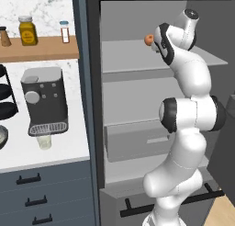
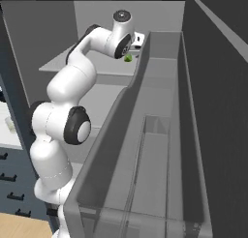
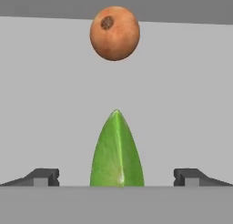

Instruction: Grab a lemon wedge from the fridge and one ice cube from the ice bowl, and put them in the glass of lemonade.

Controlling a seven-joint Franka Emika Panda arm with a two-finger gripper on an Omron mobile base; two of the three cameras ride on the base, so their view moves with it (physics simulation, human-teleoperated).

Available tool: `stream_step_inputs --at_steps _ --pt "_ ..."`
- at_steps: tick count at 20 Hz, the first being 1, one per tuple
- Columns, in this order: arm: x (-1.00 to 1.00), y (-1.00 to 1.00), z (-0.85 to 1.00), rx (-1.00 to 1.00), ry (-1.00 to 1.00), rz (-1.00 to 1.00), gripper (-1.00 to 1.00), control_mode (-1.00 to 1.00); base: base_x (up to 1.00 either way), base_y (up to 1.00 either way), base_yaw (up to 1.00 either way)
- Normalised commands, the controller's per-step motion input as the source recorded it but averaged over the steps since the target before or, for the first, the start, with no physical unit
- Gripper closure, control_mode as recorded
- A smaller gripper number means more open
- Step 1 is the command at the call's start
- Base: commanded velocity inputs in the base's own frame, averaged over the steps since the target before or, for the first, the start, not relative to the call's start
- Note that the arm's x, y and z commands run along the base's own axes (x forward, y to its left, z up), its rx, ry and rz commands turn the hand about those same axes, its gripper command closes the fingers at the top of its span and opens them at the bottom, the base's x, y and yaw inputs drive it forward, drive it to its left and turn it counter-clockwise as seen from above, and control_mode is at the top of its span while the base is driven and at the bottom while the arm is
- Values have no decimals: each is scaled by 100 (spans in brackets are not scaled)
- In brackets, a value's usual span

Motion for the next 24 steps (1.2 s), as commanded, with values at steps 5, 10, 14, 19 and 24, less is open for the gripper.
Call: stream_step_inputs --at_steps 5,10,14,19,24 --pt "0 3 -42 0 2 3 -100 -100 0 0 0" --pt "0 3 -23 0 0 2 -100 -100 0 0 0" --pt "0 0 0 0 0 1 100 -100 0 0 0" --pt "0 0 0 0 0 0 100 -100 0 0 0" --pt "-74 9 -7 0 1 1 100 -100 0 0 0"
